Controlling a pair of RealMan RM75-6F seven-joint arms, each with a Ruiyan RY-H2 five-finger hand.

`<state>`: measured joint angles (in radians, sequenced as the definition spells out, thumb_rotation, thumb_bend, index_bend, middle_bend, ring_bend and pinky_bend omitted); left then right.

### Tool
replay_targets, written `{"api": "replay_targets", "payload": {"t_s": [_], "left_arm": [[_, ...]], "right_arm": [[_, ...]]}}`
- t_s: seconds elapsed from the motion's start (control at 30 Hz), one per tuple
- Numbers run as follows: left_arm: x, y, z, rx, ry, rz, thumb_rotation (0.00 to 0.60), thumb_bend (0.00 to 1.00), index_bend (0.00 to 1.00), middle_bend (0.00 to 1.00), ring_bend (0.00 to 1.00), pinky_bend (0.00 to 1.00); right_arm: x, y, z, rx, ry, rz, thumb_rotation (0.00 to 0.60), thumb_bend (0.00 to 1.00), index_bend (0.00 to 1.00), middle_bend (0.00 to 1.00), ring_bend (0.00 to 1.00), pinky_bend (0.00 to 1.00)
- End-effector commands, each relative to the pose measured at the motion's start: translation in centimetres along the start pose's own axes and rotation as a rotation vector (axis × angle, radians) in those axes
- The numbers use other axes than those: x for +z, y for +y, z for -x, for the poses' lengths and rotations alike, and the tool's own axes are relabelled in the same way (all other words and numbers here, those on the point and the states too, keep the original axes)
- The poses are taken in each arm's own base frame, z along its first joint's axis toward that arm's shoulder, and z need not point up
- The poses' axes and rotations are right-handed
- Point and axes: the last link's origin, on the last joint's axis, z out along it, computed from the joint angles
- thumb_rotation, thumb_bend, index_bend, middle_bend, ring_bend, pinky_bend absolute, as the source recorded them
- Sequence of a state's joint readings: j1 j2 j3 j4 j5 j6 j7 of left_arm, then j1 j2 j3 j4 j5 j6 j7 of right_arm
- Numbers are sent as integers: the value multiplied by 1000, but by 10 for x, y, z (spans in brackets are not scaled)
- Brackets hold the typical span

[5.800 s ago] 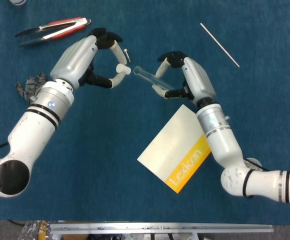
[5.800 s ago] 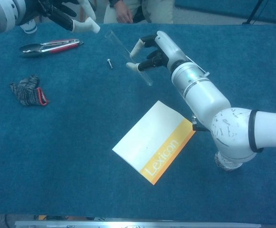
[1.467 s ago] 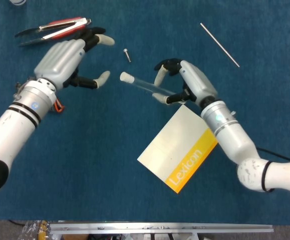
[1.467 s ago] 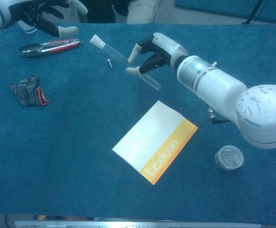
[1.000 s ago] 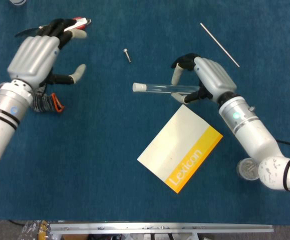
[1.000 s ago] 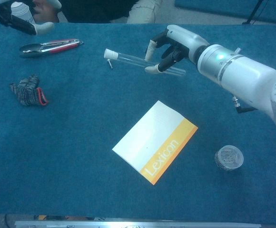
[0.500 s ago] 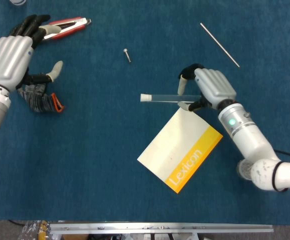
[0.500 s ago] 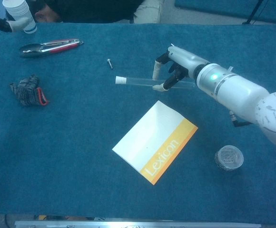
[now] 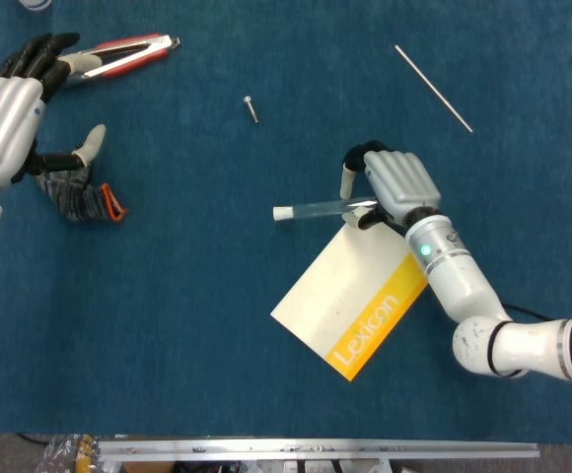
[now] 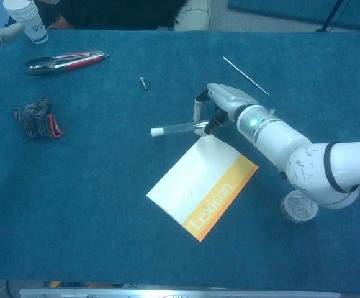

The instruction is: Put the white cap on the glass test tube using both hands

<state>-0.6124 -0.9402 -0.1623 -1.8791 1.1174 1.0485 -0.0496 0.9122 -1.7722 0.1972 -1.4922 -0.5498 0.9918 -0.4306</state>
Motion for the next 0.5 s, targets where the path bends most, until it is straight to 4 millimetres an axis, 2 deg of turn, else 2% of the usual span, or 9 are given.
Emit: {"api": "replay_targets", "payload": {"t_s": [0.03, 0.2, 0.3, 0.5], "left_arm": [[-1, -2, 0, 1, 1, -1, 414, 369, 190, 71, 0, 83], [0, -4, -1, 0, 5, -3, 410, 370, 190, 71, 0, 83], [1, -4, 0, 0, 3, -2, 406, 370, 190, 70, 0, 83], [1, -4, 1, 2, 0, -3, 404, 369, 190, 68, 0, 83]], "right_arm": [[1, 0, 2, -13, -8, 3, 600, 376, 656, 243, 124, 260], [-3, -3, -9, -22, -9, -10, 600, 377, 406, 176, 82, 234], [-6, -4, -18, -33, -1, -16, 600, 380, 329, 157, 68, 228], [-16, -3, -38, -14, 25, -22, 600, 383, 249, 135, 54, 222]]}}
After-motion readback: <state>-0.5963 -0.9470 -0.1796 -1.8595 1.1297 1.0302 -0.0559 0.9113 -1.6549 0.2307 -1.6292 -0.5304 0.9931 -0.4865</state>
